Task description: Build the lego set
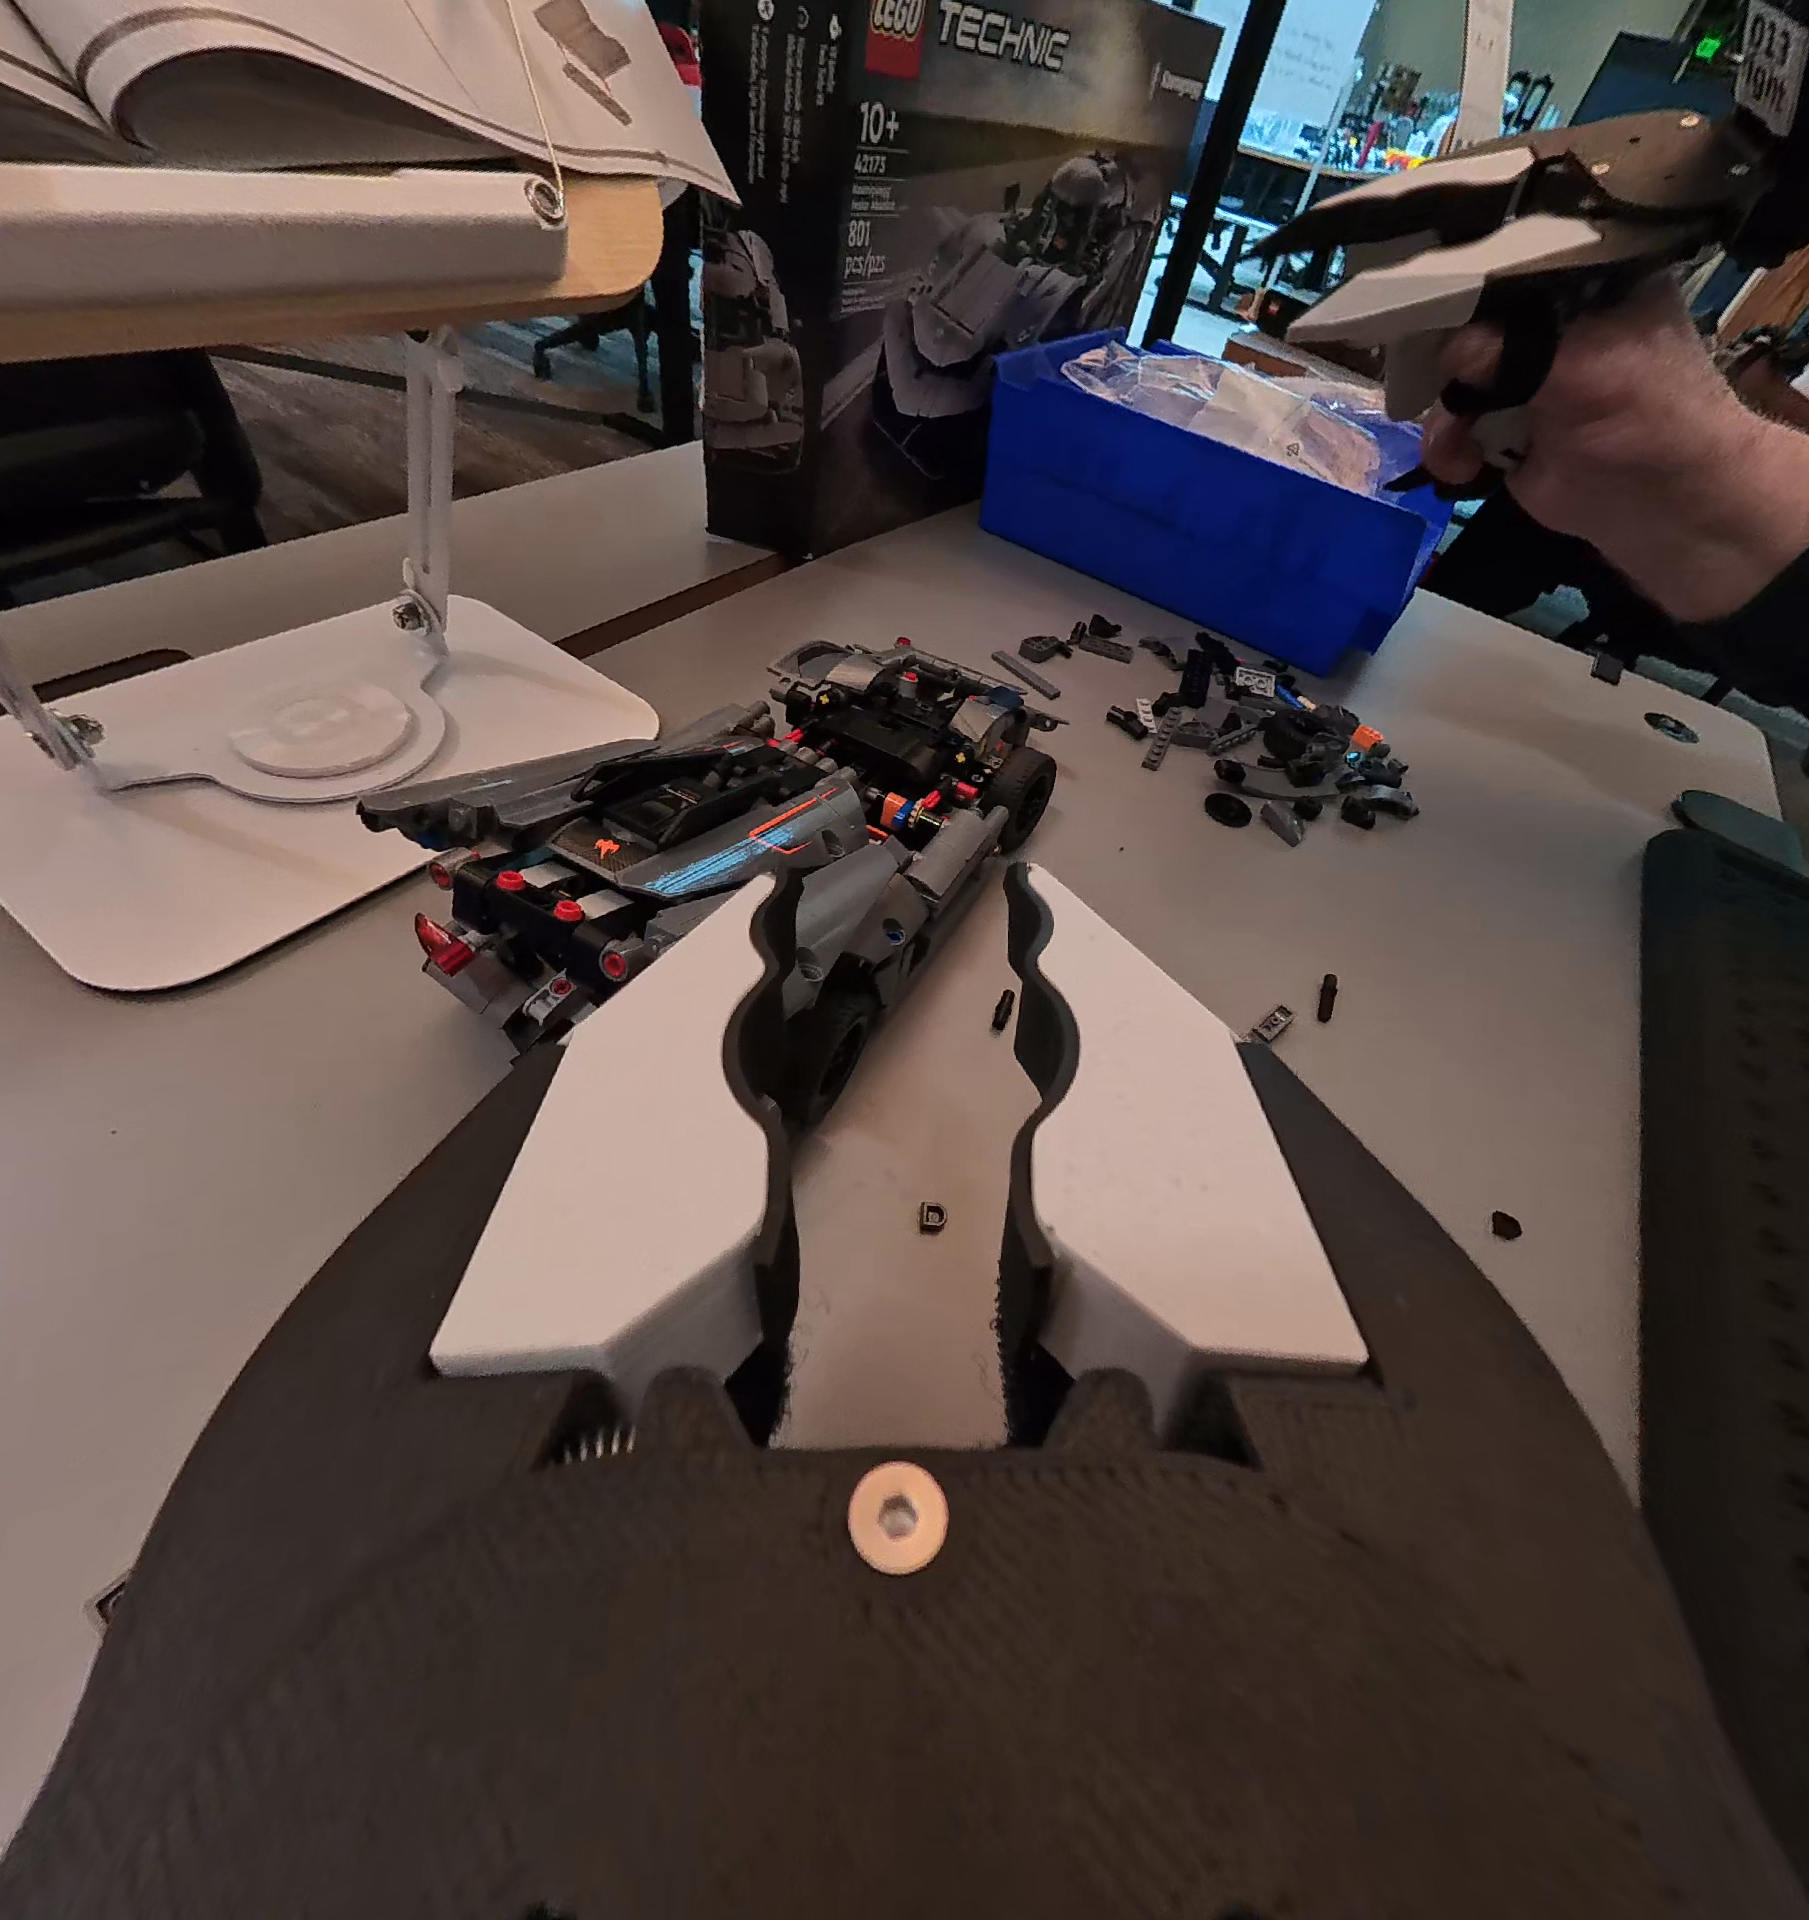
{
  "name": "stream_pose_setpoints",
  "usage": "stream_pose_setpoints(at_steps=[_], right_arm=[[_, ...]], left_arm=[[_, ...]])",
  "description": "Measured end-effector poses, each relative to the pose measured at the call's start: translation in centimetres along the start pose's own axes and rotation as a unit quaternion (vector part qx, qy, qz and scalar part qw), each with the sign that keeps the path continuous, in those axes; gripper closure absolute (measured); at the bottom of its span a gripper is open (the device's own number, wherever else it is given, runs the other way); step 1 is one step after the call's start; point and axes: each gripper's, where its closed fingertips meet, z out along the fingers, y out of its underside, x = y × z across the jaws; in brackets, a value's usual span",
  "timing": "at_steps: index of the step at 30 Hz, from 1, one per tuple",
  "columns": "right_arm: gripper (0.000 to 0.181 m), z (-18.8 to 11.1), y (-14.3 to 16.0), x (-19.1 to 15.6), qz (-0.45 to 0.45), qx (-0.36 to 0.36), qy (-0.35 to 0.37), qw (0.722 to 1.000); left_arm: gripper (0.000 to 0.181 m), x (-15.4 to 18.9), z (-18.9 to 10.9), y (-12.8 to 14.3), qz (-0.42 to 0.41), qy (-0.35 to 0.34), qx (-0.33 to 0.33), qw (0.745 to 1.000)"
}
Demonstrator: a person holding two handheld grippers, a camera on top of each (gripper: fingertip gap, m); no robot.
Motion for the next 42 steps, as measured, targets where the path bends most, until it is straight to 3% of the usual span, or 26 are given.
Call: stream_pose_setpoints(at_steps=[8, 16, 22, 28, 34, 42], right_arm=[[0.128, -0.6, -0.2, 0.4, 0.000, -0.005, -0.003, 1.000], [0.134, -0.4, 2.7, -2.7, -0.029, -0.122, -0.097, 0.987], [0.140, -1.8, 8.4, -7.2, -0.095, -0.292, -0.205, 0.929], [0.131, -3.3, 14.8, -9.0, -0.163, -0.438, -0.243, 0.850], [0.124, -4.3, 17.6, -9.2, -0.166, -0.489, -0.262, 0.815], [0.139, -4.3, 18.9, -8.8, -0.189, -0.509, -0.253, 0.800]], left_arm=[[0.143, 0.1, 0.2, 0.3, 0.000, 0.003, -0.007, 1.000], [0.143, 0.3, 0.3, 0.5, 0.000, 0.006, -0.010, 1.000], [0.144, 0.5, 0.5, 0.7, 0.001, 0.009, -0.014, 1.000], [0.144, 0.6, 0.6, 0.8, 0.004, 0.011, -0.017, 1.000], [0.144, 0.7, 0.6, 0.8, 0.004, 0.014, -0.018, 1.000], [0.144, 0.7, 0.6, 0.7, 0.005, 0.013, -0.017, 1.000]])
